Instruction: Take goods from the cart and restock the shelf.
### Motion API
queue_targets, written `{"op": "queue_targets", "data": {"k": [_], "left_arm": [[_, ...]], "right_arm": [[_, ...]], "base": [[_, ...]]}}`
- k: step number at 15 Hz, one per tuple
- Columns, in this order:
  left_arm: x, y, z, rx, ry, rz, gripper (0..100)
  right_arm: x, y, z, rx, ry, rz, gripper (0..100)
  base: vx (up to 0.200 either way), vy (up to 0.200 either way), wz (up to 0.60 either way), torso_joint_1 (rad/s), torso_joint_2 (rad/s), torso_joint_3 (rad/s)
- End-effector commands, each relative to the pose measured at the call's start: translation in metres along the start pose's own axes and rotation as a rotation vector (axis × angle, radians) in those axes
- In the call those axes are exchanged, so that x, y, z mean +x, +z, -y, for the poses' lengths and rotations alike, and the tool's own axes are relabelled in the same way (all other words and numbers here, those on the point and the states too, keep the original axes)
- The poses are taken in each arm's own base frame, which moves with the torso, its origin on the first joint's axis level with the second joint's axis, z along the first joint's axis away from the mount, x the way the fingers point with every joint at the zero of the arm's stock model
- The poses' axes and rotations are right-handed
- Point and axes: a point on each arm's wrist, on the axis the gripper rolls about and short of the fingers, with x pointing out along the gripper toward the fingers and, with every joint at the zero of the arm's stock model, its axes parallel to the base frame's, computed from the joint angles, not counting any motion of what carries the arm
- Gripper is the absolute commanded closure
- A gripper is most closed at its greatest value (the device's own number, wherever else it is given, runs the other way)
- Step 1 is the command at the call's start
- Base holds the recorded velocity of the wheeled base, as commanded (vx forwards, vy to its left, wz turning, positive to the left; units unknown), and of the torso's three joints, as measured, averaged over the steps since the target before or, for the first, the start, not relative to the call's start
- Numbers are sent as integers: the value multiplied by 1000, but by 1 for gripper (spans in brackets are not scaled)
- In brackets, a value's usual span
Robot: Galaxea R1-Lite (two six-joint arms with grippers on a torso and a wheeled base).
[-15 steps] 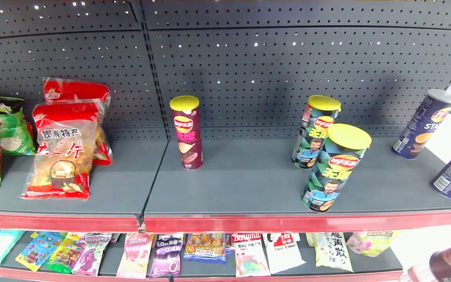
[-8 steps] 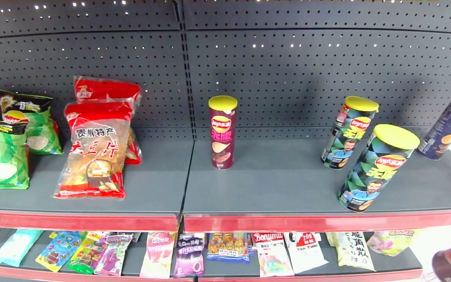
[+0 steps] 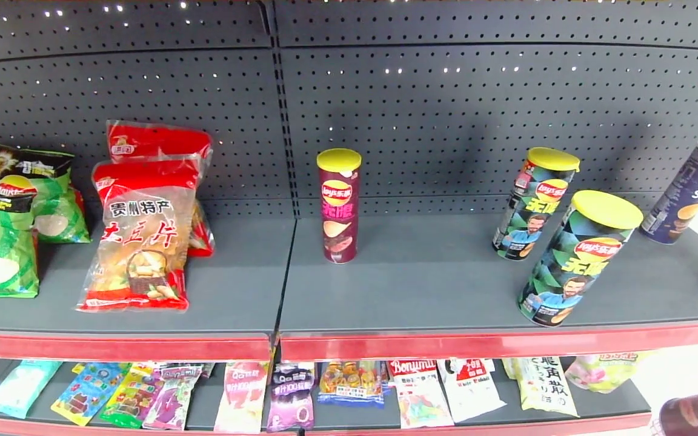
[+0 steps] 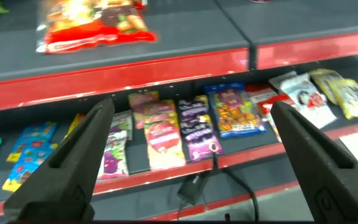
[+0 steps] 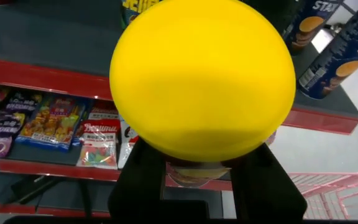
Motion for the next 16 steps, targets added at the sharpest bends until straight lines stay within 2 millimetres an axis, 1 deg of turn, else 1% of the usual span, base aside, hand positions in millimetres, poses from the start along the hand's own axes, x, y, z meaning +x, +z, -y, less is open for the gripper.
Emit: {"op": "queue_targets", "data": {"k": [1, 2, 3, 4, 5, 6, 7, 8, 9, 10, 11, 12, 14, 16], "left_arm": [[-4, 38, 0, -18, -28, 46, 0], [10, 100, -1, -154, -27, 29, 0], [23, 138, -2, -208, -29, 38, 0], [45, 158, -3, -169, -27, -10, 0], [68, 162, -3, -116, -29, -79, 0], [90, 162, -3, -86, -48, -144, 0], [110, 160, -2, -75, -110, -183, 0], [123, 161, 1, -72, -176, -190, 0], [155, 162, 4, -82, -328, -196, 0], [180, 163, 4, -77, -420, -199, 0], [200, 162, 5, -58, -482, -205, 0], [221, 156, 6, -27, -531, -230, 0], [252, 146, 7, 27, -592, -254, 0], [276, 145, 7, 29, -629, -241, 0]], "right_arm": [[-3, -2, 0, 11, 9, 20, 100], [-2, -4, -1, 26, 11, 14, 100], [-1, -8, -2, 28, 29, 3, 100], [-2, -12, -3, 28, 54, 9, 100], [-2, -15, -4, 30, 63, 5, 100], [-1, -18, -5, 28, 69, -5, 100], [0, -20, -6, 27, 75, -13, 100], [0, -19, -5, 27, 77, -13, 100], [2, -15, -5, 26, 77, -19, 100], [2, -15, -5, 28, 76, -24, 100], [3, -15, -5, 27, 75, -30, 100], [3, -13, -5, 26, 71, -34, 100], [4, -13, -5, 32, 68, -39, 100], [4, -14, -5, 44, 68, -43, 100]], "base": [[0, 0, 0, 0, 0, 0], [0, 0, 0, 0, 0, 0], [0, 0, 0, 0, 0, 0], [0, 0, 0, 0, 0, 0], [0, 0, 0, 0, 0, 0], [0, 0, 0, 0, 0, 0], [0, 0, 0, 0, 0, 0], [0, 0, 0, 0, 0, 0], [0, 0, 0, 0, 0, 0], [0, 0, 0, 0, 0, 0], [0, 0, 0, 0, 0, 0], [0, 0, 0, 0, 0, 0], [0, 0, 0, 0, 0, 0], [0, 0, 0, 0, 0, 0]]}}
